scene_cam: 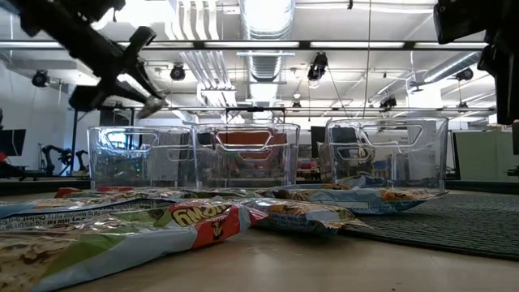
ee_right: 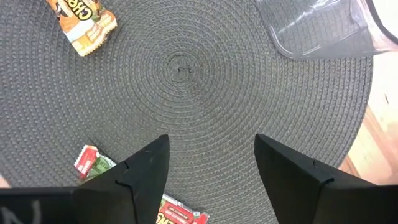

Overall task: Pick and place Granola Bars by type
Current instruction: Put the yellow granola bar into the left transparent bin, then put the red granola bar into the middle transparent bin

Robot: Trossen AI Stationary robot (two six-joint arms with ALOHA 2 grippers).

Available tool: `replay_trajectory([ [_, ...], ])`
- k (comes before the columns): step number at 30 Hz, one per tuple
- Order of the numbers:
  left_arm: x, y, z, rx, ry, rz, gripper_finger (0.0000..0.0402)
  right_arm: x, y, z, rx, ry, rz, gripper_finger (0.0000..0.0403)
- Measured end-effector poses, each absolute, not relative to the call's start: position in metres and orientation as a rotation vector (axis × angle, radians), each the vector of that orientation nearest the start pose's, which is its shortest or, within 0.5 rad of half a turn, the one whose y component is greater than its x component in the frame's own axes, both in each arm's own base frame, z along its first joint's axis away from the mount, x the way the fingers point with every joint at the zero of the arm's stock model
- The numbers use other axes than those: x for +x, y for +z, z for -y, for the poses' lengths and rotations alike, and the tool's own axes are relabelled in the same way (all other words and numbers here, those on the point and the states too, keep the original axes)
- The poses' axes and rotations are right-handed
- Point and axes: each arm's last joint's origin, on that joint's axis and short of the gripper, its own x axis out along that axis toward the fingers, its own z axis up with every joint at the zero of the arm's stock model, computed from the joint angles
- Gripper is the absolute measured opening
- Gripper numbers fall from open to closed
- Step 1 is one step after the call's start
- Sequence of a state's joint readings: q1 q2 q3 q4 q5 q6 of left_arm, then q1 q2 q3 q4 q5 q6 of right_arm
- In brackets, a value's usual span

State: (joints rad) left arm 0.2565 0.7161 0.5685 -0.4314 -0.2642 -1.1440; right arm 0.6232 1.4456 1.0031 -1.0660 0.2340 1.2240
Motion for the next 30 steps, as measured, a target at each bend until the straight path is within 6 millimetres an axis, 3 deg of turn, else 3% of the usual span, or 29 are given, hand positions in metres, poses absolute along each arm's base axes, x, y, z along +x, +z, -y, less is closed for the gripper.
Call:
replay_trajectory([
  [6, 0.162, 0.266, -0.052, -0.956, 0.882, -0.390, 0.0053, 0.203, 0.219, -0.129, 0.374, -0.522, -1.294, 0.0226],
  [11, 0.182, 0.254, -0.057, -0.882, 0.903, -0.499, 0.0070, 0.210, 0.219, -0.125, 0.383, -0.491, -1.281, 0.0226],
  [16, 0.189, 0.238, -0.059, -0.868, 0.933, -0.593, 0.0123, 0.211, 0.220, -0.127, 0.394, -0.455, -1.285, 0.0226],
  [19, 0.191, 0.239, -0.057, -0.870, 0.908, -0.595, 0.0149, 0.210, 0.220, -0.130, 0.390, -0.442, -1.293, 0.0226],
  [24, 0.193, 0.271, -0.040, -0.719, 0.718, -0.546, 0.0159, 0.211, 0.221, -0.132, 0.363, -0.398, -1.287, 0.0226],
  [30, 0.194, 0.300, 0.002, -0.489, 0.320, -0.571, 0.0159, 0.211, 0.221, -0.131, 0.236, -0.306, -1.303, 0.0226],
])
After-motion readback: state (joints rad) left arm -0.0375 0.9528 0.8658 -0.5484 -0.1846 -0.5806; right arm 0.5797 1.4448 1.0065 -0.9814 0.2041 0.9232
